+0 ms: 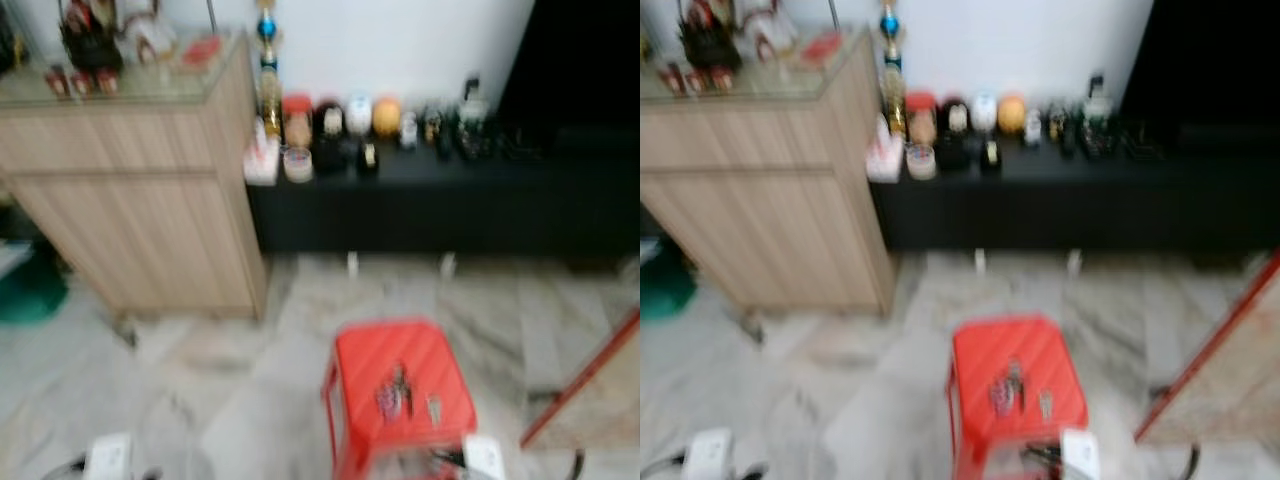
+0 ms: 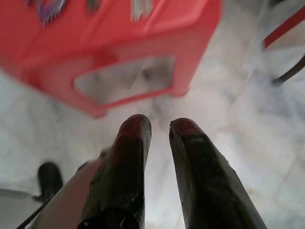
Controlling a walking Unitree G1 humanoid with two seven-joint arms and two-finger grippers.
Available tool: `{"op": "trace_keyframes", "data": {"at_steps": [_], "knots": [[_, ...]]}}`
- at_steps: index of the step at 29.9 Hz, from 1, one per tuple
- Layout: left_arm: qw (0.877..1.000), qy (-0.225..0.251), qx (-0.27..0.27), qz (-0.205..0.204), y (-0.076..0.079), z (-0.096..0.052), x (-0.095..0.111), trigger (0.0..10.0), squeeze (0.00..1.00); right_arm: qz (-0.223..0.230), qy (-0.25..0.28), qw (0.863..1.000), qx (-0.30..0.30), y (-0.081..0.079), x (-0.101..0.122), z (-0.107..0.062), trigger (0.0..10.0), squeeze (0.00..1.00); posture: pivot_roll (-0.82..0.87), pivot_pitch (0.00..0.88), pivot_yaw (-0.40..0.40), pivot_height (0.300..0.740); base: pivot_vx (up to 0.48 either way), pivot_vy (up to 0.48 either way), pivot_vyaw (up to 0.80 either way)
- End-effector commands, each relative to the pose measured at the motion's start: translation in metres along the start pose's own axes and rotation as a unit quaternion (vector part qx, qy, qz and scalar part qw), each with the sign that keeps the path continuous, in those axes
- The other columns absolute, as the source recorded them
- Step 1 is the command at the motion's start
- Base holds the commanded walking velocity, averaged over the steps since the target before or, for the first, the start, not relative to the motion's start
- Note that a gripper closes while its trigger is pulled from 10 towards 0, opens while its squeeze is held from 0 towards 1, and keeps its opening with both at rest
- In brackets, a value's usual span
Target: Hang keys on a hook
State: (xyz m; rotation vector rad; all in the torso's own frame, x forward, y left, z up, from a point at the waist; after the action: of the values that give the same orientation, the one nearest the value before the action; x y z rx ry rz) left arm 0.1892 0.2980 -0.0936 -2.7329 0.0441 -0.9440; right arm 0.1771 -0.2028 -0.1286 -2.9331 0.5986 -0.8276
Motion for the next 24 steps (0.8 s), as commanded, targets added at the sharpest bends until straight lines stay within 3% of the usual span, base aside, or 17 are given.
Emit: {"op": "trace_keyframes", "data": {"at_steps": [1,4,10,12,16,19,24], "knots": [[1.0,-0.008,0.011,0.004,-0.009,-0.002,-0.006,10.0,0.0,0.007,0.011,1.0,0.011,-0.009,0.005,0.001,10.0,0.0,0.02,0.0,-0.002,0.74,0.281,0.0,0.0],[1.0,-0.008,0.008,0.008,-0.006,-0.002,-0.005,10.0,0.0,0.019,0.024,1.0,0.0,0.007,0.012,0.0,10.0,0.0,0.02,0.0,0.0,0.74,0.181,0.0,0.0],[1.0,-0.014,0.009,0.01,-0.007,-0.003,-0.01,10.0,0.0,0.03,0.045,0.999,-0.005,0.017,0.023,-0.002,10.0,0.0,0.02,0.0,-0.002,0.74,0.0,0.0,0.0],[1.0,-0.014,0.009,0.009,-0.007,-0.003,-0.011,10.0,0.0,0.03,0.051,0.998,-0.003,0.015,0.027,-0.001,10.0,0.0,0.02,0.0,-0.003,0.74,0.0,0.0,0.0],[1.0,-0.016,0.008,0.009,-0.006,-0.004,-0.014,10.0,0.0,0.035,0.073,0.997,0.014,-0.007,0.038,0.002,10.0,0.0,0.02,0.0,-0.008,0.74,0.0,0.0,0.0],[1.0,-0.018,0.007,0.017,-0.006,-0.004,-0.014,10.0,0.0,0.034,0.082,0.996,0.018,-0.011,0.043,0.002,10.0,0.0,0.02,0.0,-0.008,0.74,0.0,0.0,0.0],[1.0,-0.016,0.007,0.023,-0.005,-0.004,-0.014,10.0,0.0,0.046,0.101,0.994,0.021,-0.011,0.054,0.001,10.0,0.0,0.02,0.0,-0.011,0.74,0.0,-0.402,0.0]]}}
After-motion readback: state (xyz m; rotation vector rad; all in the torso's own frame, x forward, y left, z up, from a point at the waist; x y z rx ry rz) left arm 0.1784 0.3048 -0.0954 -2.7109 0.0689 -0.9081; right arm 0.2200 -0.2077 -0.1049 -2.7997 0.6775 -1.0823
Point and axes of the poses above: a point about 5 cm out from each wrist's last joint towards the gripper, its own z axis pointing out of the wrist towards the gripper, its own x axis along the axis of the wrist's last joint, y = z × x, the point moved 4 cm from there along z, pointing out of the wrist towards the gripper, and after that the axes turned 14 degrees about z, right-handed, at the moved point
